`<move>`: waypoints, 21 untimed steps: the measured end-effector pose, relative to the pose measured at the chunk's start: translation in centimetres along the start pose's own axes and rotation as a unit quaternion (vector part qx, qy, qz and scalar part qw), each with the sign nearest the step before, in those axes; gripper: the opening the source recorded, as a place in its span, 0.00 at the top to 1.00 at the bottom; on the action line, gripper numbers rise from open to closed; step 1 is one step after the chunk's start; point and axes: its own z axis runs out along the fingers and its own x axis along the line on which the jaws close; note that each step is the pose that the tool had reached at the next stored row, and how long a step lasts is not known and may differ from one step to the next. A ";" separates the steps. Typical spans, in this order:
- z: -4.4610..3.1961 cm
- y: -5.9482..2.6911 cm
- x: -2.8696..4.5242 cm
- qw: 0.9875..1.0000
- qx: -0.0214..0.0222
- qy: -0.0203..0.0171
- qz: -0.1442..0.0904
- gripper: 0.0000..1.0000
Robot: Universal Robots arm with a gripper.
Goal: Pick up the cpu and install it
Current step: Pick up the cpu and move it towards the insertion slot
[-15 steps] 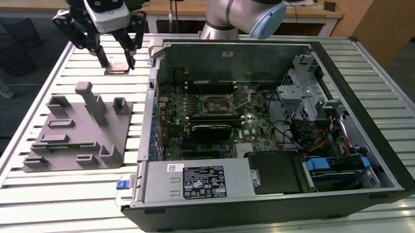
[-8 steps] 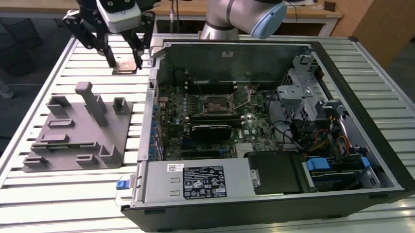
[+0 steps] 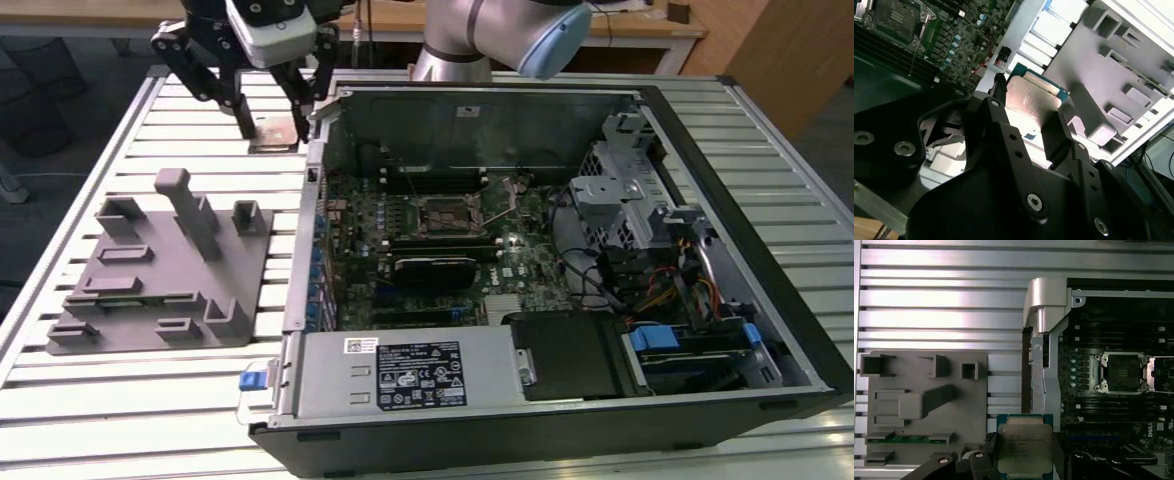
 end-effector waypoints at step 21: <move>0.04 0.02 -4.13 1.000 0.000 0.000 0.000 0.47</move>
